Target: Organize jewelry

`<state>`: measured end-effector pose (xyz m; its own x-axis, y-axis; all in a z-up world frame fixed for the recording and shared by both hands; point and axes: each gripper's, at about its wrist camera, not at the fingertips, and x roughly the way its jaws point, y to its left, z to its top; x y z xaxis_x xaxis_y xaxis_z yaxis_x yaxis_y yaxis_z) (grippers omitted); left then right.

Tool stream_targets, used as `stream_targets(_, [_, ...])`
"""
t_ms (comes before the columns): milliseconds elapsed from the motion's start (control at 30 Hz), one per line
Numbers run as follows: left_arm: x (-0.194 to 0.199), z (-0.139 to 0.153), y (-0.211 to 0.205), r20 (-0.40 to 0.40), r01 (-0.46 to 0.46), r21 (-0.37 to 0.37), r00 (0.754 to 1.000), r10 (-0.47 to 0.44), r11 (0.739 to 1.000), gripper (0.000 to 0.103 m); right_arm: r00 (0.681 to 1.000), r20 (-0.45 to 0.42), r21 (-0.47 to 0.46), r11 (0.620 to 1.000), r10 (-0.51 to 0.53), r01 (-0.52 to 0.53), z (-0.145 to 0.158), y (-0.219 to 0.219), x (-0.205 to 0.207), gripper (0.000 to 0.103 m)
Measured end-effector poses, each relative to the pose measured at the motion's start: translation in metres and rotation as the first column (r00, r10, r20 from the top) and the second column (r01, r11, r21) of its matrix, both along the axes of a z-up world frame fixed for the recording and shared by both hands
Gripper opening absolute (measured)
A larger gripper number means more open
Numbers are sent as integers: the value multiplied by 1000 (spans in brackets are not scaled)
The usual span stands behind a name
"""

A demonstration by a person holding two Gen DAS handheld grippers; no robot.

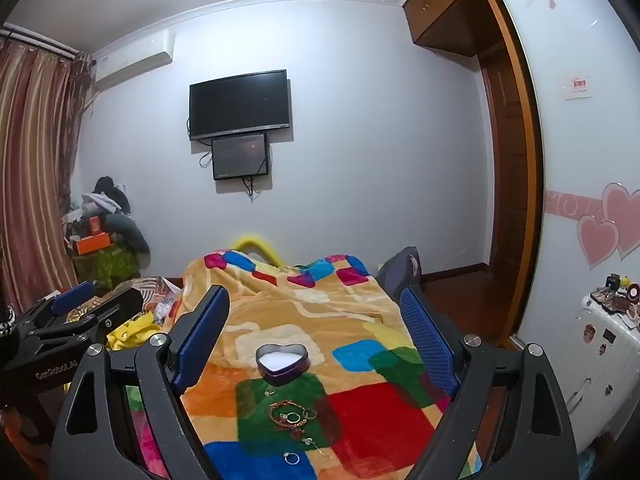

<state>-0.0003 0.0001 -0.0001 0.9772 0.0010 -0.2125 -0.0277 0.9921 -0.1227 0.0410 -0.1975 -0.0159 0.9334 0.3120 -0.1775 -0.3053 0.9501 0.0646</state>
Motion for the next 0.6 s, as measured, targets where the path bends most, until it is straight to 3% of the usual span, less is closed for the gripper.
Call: stream_targets(600, [6,-3,5,-20,-11,-22,1000,11,1000,103,1000,-18,8,1000,1,-1,-4,0,0,85])
